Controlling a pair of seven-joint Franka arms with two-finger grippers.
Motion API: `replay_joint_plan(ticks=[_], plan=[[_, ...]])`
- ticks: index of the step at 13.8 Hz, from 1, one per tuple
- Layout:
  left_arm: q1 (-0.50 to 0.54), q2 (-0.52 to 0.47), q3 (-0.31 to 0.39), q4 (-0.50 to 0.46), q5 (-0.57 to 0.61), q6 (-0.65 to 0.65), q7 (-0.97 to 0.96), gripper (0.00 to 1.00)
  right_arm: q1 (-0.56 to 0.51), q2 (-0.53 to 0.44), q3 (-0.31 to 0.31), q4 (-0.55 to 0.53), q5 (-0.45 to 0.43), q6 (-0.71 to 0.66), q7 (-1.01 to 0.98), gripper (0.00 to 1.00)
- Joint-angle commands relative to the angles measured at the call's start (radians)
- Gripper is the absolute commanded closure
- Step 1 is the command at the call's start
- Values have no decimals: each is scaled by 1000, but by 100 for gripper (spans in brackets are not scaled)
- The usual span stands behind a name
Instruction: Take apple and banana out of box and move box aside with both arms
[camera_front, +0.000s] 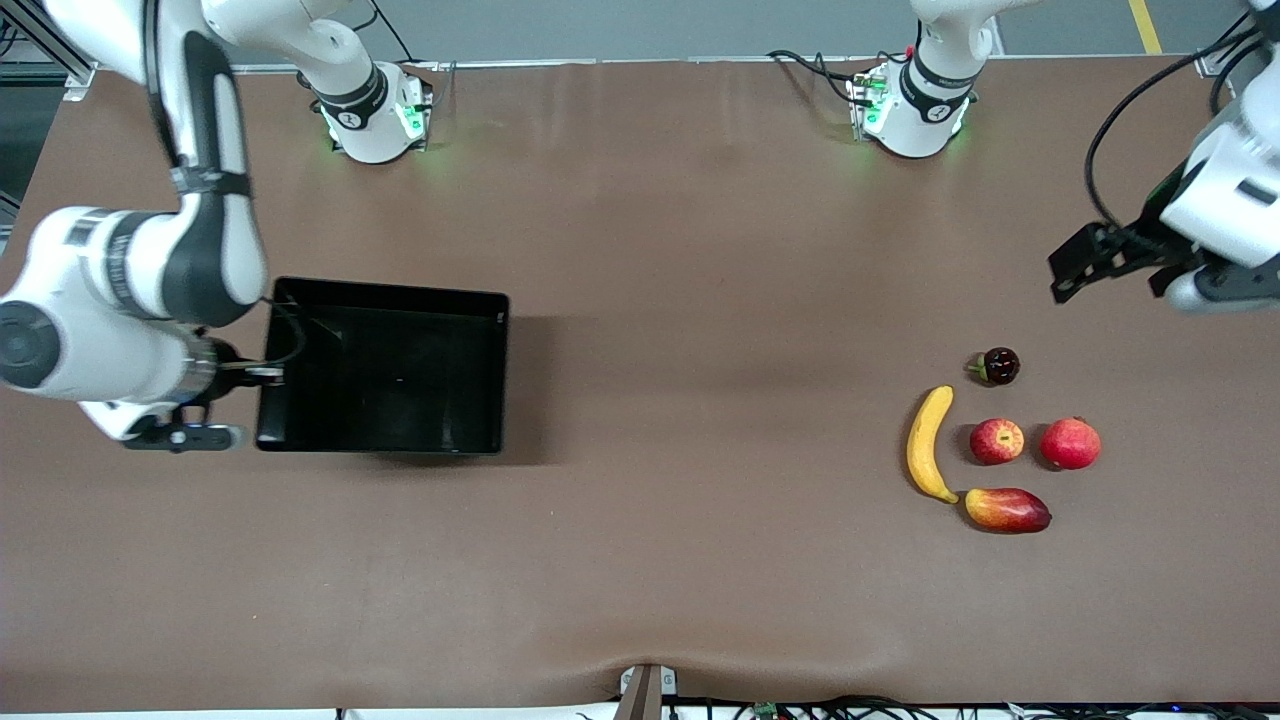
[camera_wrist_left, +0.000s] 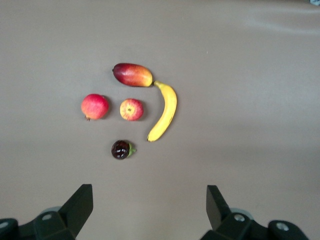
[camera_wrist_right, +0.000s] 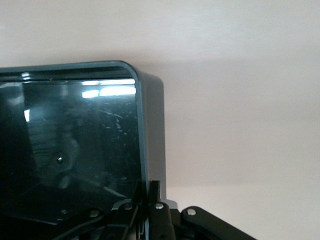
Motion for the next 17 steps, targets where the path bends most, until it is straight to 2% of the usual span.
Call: replay_joint_plan(ticks=[1, 2, 3, 6, 9, 11, 12, 13, 15, 17], plan=[[-181, -62, 183, -43, -21, -60, 10, 0, -131, 4, 16, -40, 8, 63, -187, 100], [-215, -74, 230, -45, -22, -84, 10, 0, -168, 6, 17, -71, 10, 105, -240, 100], [-226, -89, 244, -49, -22, -91, 10, 0, -182, 9, 19, -97, 20, 133, -251, 100], [-211, -116, 245, -54, -57, -104, 12, 0, -242, 38, 23, -155, 51, 231, -314, 100], [-199, -117, 245, -57, -87, -109, 13, 0, -303, 90, 23, -182, 193, 266, -450, 100], [-197, -116, 247, -57, -85, -115, 36, 0, -322, 127, 23, -180, 239, 268, -507, 100], [-197, -116, 247, -57, -84, -123, 28, 0, -322, 136, 23, -175, 238, 268, -507, 70], [-197, -114, 245, -57, -73, -124, 28, 0, -323, 134, 22, -174, 237, 262, -512, 1], [-196, -114, 244, -68, -71, -124, 35, 0, -322, 124, 19, -136, 223, 234, -507, 0], [-196, -117, 244, -77, -71, -126, 35, 0, -327, 121, 16, -23, 218, 108, -504, 0]])
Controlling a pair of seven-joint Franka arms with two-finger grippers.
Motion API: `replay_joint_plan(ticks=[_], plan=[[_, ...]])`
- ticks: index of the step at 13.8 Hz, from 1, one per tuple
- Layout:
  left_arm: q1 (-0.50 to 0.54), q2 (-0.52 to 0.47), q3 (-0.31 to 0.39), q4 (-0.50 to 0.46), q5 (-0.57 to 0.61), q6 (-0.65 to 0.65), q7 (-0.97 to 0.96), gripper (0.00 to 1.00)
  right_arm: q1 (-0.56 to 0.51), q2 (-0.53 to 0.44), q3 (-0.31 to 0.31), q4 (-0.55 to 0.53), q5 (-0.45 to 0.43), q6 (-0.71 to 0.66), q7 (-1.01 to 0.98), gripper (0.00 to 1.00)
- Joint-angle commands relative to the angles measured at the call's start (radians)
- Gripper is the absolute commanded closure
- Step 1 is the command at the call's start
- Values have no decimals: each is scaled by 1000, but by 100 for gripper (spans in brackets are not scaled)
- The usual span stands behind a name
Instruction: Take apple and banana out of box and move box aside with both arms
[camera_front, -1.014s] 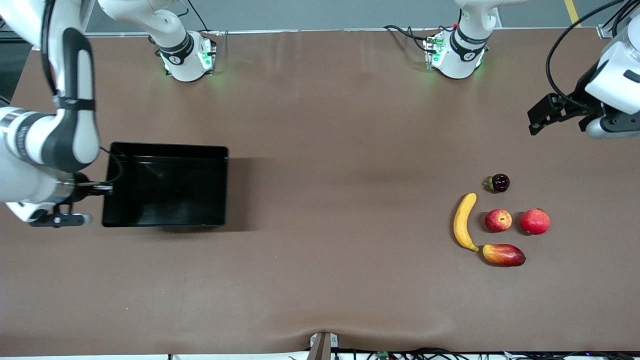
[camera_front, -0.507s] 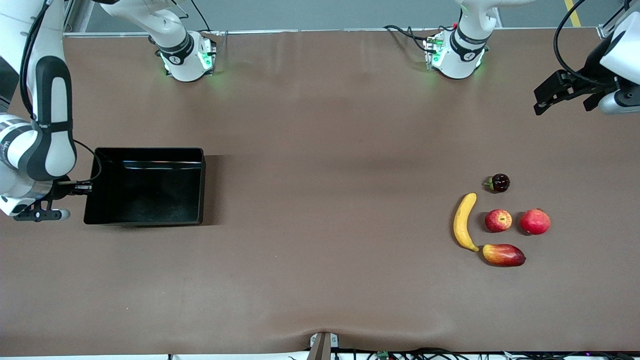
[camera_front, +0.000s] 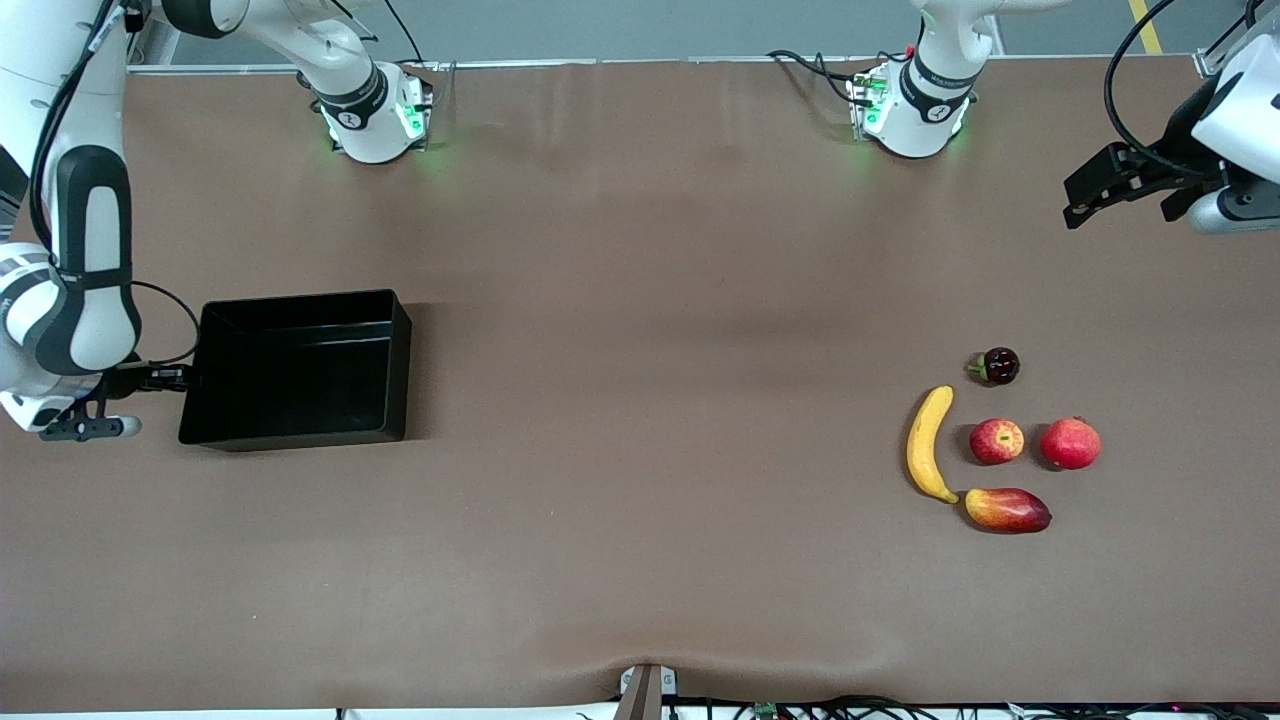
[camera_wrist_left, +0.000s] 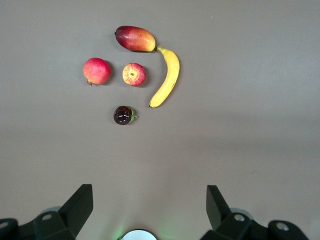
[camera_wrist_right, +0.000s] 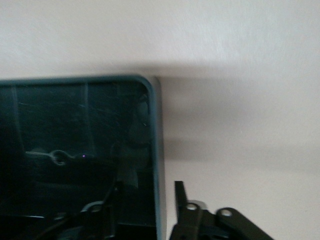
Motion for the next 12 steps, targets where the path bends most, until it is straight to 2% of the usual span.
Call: replay_joint_plan(ticks=[1, 4, 7, 9, 10, 12], plan=[[8, -25, -3, -31, -6, -11, 19, 0, -17, -14, 3, 185, 3, -207, -9, 0], [10, -40, -1, -59, -7, -9, 21, 0, -5, -16, 5, 395, -15, -392, -9, 0], [10, -59, 0, -86, -6, 29, 22, 0, -7, -22, 11, 524, -12, -476, -12, 0], [11, -92, 2, -142, -6, 69, 24, 0, -7, -19, 9, 626, -50, -495, -10, 0], [11, -120, 2, -192, -7, 100, 36, 0, -5, -22, 11, 644, -52, -497, -12, 0], [10, -131, 3, -208, -7, 123, 45, 0, -2, -82, 14, 623, -46, -542, -33, 0]])
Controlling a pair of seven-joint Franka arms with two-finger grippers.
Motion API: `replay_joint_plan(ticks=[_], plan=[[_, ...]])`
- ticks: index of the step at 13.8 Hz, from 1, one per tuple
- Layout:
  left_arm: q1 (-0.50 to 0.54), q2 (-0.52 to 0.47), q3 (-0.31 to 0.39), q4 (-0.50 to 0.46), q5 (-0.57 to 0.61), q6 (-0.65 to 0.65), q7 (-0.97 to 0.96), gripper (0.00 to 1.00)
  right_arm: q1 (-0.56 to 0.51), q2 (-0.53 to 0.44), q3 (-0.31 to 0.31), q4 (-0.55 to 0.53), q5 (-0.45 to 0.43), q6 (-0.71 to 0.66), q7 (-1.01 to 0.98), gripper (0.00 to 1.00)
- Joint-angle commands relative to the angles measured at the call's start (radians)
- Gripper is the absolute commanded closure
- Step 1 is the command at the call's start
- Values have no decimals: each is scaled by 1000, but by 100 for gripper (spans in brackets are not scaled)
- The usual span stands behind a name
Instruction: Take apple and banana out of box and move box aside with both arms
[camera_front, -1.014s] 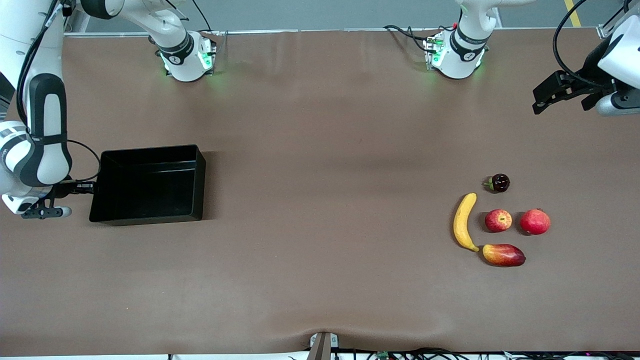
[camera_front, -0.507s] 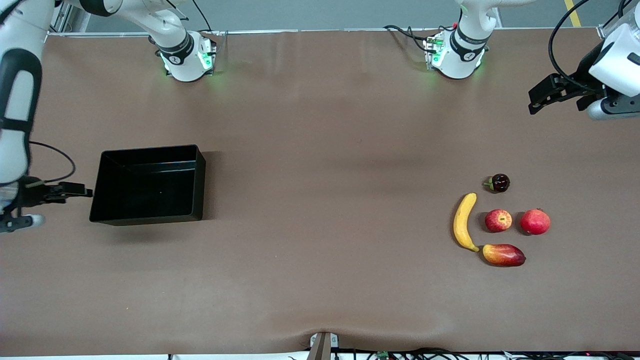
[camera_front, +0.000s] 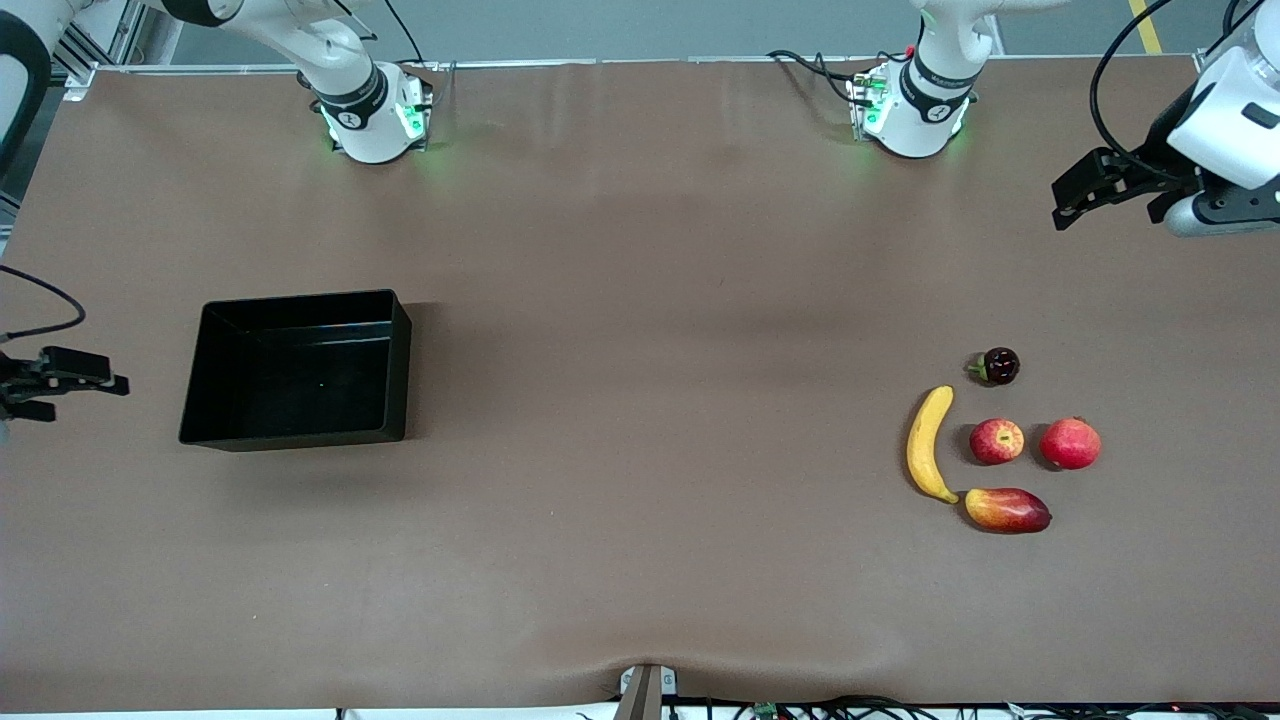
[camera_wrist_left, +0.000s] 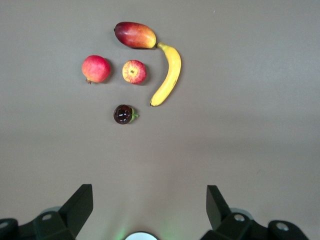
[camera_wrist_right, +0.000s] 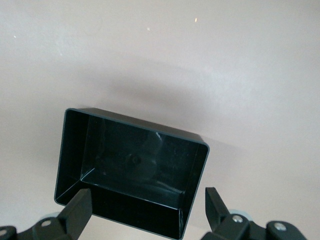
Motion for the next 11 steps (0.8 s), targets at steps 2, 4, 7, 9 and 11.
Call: replay_joint_plan(ticks=[2, 4, 7, 9, 11], plan=[[10, -73, 3, -69, -12, 18, 34, 0, -9, -62, 8, 12, -27, -115, -130, 0], [11, -82, 6, -70, -12, -1, 36, 0, -12, -85, 5, 33, -22, -189, -131, 0], [10, -84, 6, -66, -12, -7, 34, 0, 35, -200, 12, 27, -86, -271, 123, 0], [10, -84, 6, -66, -12, -7, 34, 0, 28, -249, 110, 19, -172, -328, 268, 0], [10, -81, 15, -56, -9, -13, 33, 0, -17, -344, 228, -84, -243, -317, 415, 0]])
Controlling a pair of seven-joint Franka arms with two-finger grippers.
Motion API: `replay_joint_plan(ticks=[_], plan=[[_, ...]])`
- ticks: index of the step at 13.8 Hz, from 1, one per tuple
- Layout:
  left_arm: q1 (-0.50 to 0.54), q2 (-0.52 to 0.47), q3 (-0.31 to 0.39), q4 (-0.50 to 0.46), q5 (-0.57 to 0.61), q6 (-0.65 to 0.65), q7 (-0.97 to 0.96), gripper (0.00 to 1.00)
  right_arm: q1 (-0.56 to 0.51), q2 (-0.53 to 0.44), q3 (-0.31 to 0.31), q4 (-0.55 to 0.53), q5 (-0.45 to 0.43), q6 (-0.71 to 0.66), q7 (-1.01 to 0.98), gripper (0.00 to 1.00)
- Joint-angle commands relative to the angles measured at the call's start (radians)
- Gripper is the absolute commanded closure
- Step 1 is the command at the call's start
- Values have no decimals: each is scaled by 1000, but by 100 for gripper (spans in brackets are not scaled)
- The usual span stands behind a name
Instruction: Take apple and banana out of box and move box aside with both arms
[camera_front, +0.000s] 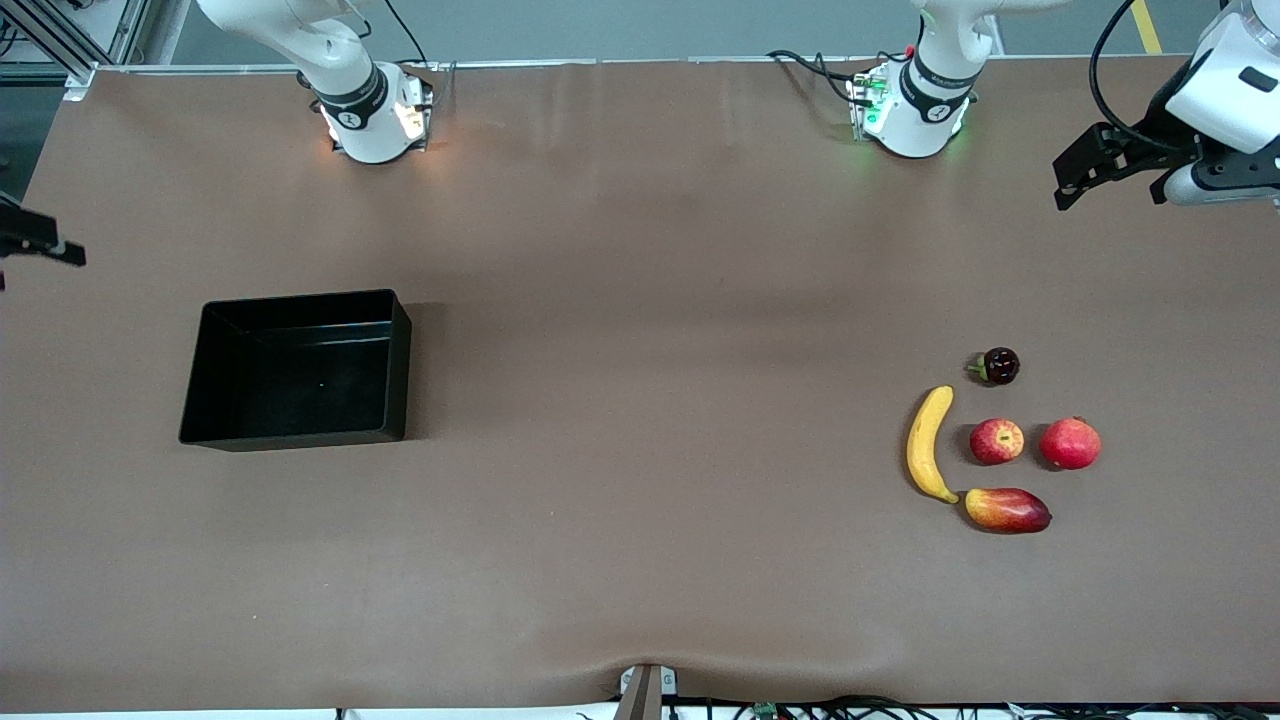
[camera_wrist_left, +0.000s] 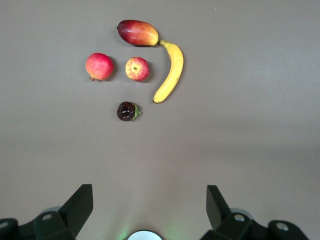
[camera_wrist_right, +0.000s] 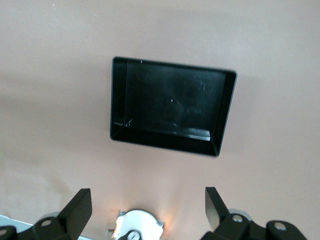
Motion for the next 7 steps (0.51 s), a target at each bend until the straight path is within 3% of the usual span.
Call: replay_joint_plan(ticks=[1, 4, 5, 7], plan=[[8, -18, 9, 0, -9, -14, 23, 0, -87, -143, 190, -164, -74, 41, 188, 0], [25, -18, 14, -3, -9, -26, 25, 0, -294, -251, 506, -258, -208, 64, 224, 0], [25, -15, 14, 0, -9, -25, 25, 0, -348, -296, 556, -327, -219, 113, 225, 0], [25, -4, 14, 15, -9, -25, 25, 0, -379, -419, 559, -515, -203, 246, 225, 0]])
